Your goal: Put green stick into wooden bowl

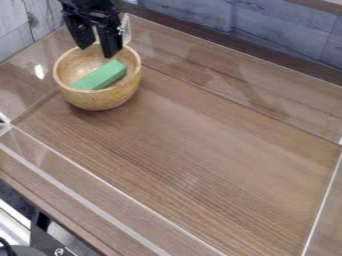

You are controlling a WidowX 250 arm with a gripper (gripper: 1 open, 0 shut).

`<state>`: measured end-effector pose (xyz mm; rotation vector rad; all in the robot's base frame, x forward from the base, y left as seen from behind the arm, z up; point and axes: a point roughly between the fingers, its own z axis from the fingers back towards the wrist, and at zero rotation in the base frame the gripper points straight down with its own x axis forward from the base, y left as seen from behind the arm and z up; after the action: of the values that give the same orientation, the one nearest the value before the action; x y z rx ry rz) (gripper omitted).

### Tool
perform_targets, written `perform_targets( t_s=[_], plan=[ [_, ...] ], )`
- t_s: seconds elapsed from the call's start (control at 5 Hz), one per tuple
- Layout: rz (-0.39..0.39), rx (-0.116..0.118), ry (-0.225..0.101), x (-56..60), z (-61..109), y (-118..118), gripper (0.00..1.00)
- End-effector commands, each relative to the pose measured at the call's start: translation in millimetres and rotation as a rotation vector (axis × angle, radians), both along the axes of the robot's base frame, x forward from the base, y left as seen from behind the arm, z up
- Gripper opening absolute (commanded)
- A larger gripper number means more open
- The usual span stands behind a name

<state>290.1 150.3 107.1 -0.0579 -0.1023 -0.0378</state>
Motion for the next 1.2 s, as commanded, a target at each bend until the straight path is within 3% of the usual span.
perform_targets(
  t_s=[0.0, 0.4, 0.8, 1.0],
  plan=[
    [0.002, 0.022, -0.056, 11.2, 25.0, -1, 1.0],
    [-0.1, 0.009, -0.068, 10.1, 26.9, -19, 1.0],
    [-0.126, -0.005, -0.084, 33.6, 33.5, -37, 1.0],
    [-0.181, -0.007, -0.081, 34.9, 35.3, -41, 0.0]
  ],
)
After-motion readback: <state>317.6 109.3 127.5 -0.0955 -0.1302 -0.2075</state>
